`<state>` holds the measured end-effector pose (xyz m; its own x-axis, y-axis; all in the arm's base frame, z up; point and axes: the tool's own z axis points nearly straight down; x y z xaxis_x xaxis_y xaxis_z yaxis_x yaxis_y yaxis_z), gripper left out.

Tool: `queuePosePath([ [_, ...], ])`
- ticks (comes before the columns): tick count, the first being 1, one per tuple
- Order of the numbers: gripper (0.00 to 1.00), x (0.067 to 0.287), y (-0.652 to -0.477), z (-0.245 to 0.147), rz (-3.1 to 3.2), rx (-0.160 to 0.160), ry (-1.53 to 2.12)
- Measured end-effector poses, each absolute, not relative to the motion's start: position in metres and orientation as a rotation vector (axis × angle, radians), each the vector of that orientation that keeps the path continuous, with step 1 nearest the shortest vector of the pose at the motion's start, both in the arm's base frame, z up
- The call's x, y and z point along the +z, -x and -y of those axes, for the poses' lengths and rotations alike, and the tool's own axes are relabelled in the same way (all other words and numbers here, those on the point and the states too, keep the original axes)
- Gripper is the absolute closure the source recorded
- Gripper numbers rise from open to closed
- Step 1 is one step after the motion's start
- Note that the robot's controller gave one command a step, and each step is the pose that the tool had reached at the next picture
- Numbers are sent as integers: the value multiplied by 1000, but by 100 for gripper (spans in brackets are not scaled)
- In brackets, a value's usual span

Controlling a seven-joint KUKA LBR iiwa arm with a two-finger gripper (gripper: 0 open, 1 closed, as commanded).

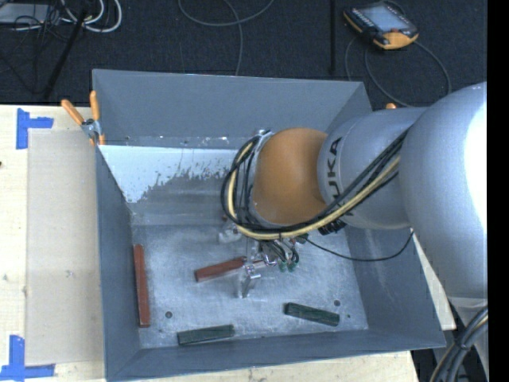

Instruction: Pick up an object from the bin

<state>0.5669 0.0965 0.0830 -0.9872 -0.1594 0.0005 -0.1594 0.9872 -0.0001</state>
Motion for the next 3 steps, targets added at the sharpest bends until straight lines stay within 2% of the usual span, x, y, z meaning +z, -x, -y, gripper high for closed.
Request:
queuePosePath([
  [1, 100, 77, -570, -103, 3148, -3, -232],
  [3, 100, 80, -569, -103, 3144, -2, -232],
])
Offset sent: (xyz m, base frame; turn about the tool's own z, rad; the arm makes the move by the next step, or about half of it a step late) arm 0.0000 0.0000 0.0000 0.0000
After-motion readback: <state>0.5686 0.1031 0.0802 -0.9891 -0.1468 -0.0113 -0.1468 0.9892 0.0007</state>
